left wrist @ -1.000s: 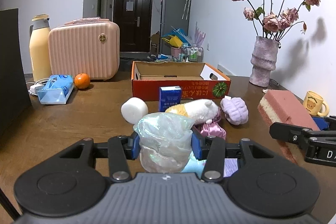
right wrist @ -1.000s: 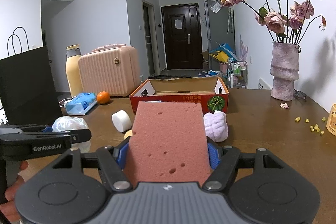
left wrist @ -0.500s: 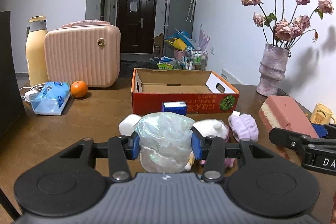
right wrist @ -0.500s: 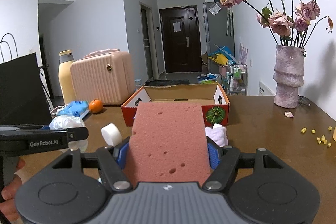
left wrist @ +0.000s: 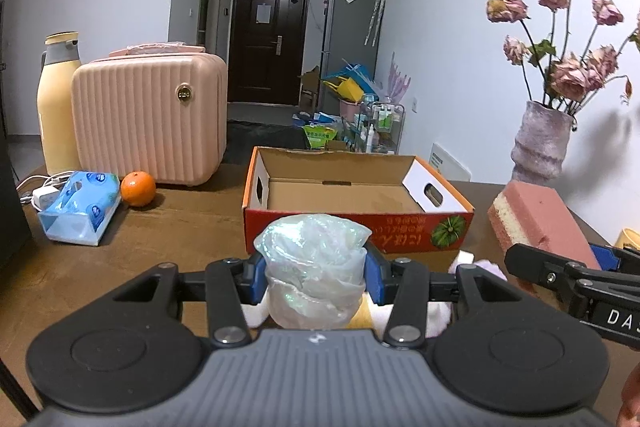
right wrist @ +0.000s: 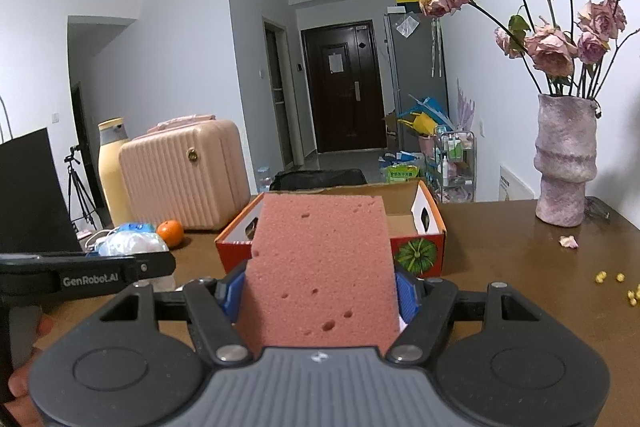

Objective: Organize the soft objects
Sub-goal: 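Carry the pink sponge and plastic bag in both tools over the orange box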

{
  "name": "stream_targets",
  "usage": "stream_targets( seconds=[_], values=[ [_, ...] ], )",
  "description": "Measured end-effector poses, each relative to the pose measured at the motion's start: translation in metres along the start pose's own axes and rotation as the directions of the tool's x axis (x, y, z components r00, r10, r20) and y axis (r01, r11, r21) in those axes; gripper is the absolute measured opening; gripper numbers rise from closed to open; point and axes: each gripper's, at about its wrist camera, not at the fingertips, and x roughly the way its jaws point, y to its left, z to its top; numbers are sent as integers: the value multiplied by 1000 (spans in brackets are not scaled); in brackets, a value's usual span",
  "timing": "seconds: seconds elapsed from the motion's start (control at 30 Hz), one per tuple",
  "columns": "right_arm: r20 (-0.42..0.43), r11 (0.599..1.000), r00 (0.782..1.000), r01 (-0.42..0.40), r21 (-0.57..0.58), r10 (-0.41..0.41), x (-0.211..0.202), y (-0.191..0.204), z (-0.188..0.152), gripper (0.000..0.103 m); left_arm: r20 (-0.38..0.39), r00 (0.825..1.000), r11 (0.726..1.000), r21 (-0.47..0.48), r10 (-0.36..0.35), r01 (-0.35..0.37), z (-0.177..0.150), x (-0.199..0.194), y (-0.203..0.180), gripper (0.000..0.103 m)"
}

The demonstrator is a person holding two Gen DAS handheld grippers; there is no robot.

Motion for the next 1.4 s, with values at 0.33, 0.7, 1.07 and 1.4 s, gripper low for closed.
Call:
stream_targets(
  seconds=[0.33, 0.7, 1.07, 1.4],
  values=[
    [38, 1000, 999, -2, -3, 3, 35, -12, 28, 69, 23, 999, 999, -22, 29, -28, 24, 37, 3, 47],
    [45, 1000, 999, 4, 14, -4, 81, -37, 49, 69, 31, 998, 998, -33, 55, -54, 45, 84, 10, 47],
    [12, 1000, 1000, 7, 4, -7, 139, -54, 61, 69, -1, 996, 995, -44, 93, -93, 58, 138, 23, 47],
    [-28, 1000, 999, 18, -4, -18, 190, -66, 71, 69, -34, 991, 991, -35, 128, -129, 67, 189, 28, 47]
  ],
)
